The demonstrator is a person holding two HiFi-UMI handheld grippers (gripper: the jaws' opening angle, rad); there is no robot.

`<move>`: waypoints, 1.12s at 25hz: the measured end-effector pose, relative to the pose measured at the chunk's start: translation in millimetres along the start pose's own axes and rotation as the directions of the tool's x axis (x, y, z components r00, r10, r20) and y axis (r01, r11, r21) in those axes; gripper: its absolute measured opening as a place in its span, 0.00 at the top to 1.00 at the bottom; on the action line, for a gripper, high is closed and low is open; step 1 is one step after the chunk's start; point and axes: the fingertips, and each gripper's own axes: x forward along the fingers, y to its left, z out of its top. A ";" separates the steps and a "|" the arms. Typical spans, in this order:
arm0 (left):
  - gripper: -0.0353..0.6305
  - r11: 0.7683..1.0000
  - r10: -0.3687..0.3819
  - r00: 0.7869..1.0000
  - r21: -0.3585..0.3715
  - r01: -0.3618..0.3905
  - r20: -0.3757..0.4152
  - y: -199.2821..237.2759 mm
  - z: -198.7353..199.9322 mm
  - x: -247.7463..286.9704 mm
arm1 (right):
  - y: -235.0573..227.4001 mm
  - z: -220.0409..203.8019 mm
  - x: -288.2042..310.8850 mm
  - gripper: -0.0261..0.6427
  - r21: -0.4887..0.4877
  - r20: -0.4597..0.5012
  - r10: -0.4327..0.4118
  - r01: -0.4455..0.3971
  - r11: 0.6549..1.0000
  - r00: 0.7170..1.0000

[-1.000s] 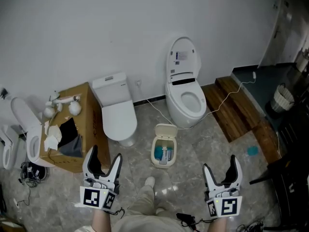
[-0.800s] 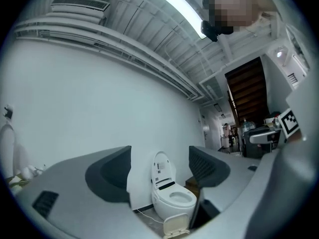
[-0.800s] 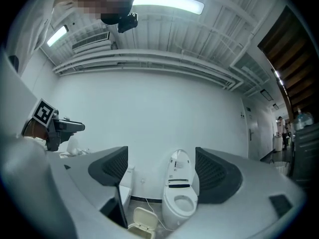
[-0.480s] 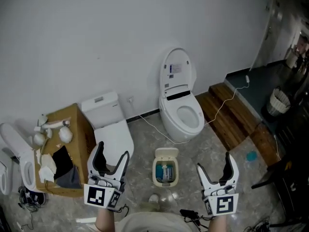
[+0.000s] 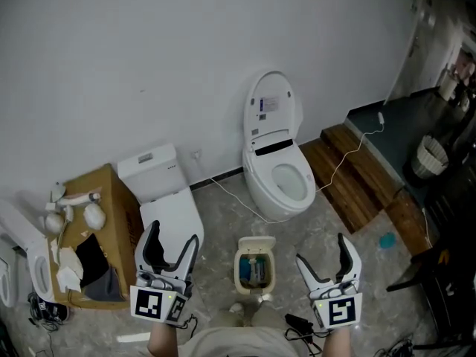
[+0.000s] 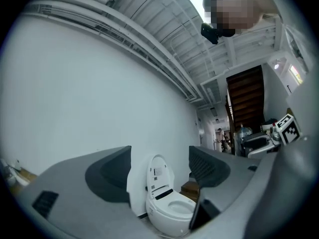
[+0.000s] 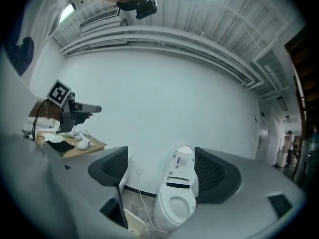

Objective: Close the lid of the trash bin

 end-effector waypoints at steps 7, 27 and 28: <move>0.43 0.998 0.058 0.998 0.012 -0.058 -0.034 -17.8 -4.5 8.1 | 17.0 -88.7 49.8 0.41 -0.188 -0.248 0.284 -0.334 0.924 0.926; 0.43 0.942 0.327 0.940 0.118 -0.315 -0.099 -45.5 -71.8 6.3 | 130.3 -436.7 167.5 0.56 -0.098 -0.790 0.519 -0.902 0.419 0.327; 0.43 0.936 0.341 0.935 0.127 -0.328 -0.094 -42.5 -73.6 4.1 | 134.1 -445.3 168.5 0.56 -0.086 -0.799 0.516 -0.908 0.410 0.309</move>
